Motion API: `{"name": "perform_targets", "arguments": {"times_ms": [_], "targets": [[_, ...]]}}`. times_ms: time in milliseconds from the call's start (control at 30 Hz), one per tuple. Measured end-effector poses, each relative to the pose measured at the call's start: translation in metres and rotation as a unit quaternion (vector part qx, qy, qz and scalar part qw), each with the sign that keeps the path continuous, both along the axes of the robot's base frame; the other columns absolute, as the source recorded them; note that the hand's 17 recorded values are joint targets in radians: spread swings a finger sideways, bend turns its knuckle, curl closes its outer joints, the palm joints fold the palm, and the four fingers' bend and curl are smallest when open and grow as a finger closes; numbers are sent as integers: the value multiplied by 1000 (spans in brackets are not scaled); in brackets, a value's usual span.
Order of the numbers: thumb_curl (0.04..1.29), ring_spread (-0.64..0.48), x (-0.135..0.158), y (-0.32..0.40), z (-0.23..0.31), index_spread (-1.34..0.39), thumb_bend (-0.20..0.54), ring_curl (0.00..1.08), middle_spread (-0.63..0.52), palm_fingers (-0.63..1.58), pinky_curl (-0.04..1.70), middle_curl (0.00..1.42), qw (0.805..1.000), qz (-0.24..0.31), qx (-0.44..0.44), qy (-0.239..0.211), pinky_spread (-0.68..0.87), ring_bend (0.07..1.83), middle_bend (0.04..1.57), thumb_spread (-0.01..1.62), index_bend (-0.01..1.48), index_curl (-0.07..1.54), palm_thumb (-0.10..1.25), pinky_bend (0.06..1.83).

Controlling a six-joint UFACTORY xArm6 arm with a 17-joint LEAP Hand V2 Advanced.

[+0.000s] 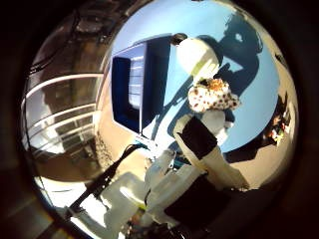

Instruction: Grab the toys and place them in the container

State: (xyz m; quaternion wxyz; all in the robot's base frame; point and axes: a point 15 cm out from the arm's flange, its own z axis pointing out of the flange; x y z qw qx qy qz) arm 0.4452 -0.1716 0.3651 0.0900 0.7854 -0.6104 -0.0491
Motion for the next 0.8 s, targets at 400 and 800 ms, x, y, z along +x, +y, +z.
{"name": "perform_targets", "arguments": {"times_ms": [400,800], "targets": [[269,290,30,44,-19,-160,-20,310,41,192,124,321,1000,-7,-11,-5,474,418,176,1297,166,261,497,808],[291,306,86,53,-84,-98,-19,313,59,243,111,322,998,-44,-24,-32,487,446,176,1237,173,261,508,830]]}}
